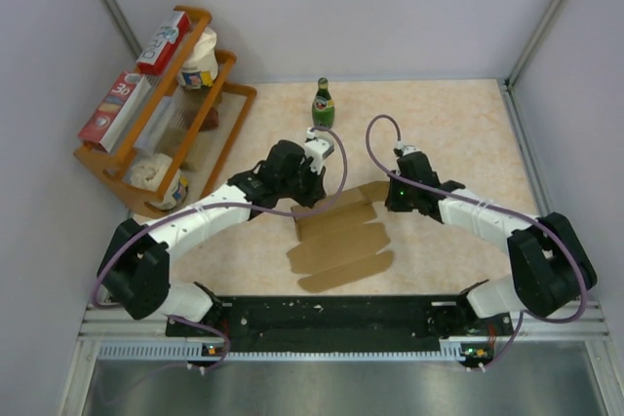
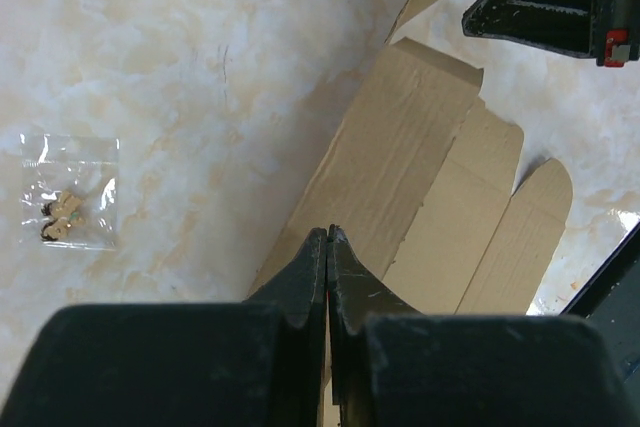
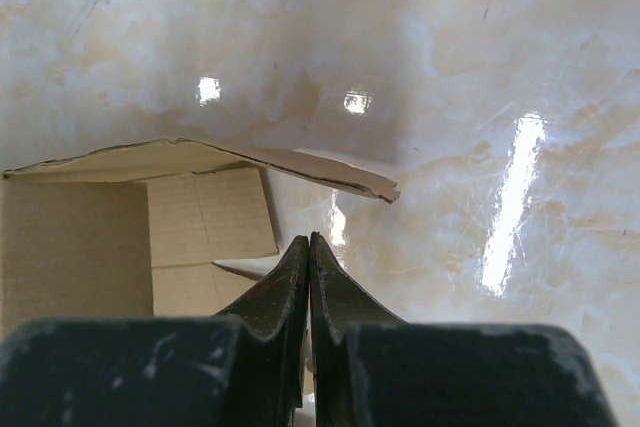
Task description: Fold the paper box
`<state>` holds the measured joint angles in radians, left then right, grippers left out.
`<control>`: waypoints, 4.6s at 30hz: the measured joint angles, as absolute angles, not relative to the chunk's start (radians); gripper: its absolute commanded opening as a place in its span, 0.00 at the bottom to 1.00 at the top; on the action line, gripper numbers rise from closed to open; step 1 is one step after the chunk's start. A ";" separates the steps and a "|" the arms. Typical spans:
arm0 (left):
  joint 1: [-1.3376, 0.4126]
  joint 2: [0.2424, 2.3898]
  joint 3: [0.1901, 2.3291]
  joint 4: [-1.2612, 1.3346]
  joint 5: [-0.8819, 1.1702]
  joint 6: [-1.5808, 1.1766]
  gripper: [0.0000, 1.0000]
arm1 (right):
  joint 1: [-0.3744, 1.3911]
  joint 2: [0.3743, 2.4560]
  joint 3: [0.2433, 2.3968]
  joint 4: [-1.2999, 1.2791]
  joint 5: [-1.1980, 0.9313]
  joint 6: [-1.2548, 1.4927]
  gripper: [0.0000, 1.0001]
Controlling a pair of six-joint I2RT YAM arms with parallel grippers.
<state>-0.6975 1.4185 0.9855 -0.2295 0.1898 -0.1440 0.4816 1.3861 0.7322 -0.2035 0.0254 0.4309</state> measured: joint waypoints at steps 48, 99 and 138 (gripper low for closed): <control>-0.708 1.432 0.906 -0.179 0.190 -0.159 0.00 | 0.479 1.541 0.699 -0.041 -0.179 0.420 0.00; -0.708 1.441 0.893 -0.142 0.190 -0.163 0.00 | 0.477 1.662 0.701 0.114 -0.513 0.443 0.00; -0.708 1.441 0.888 -0.135 0.190 -0.168 0.00 | 0.477 1.417 0.743 -0.091 -0.471 0.359 0.00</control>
<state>-0.7078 1.4406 0.8883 -0.1349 0.1902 -0.1677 0.4767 1.4170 0.7429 -0.0910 -0.4706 0.3592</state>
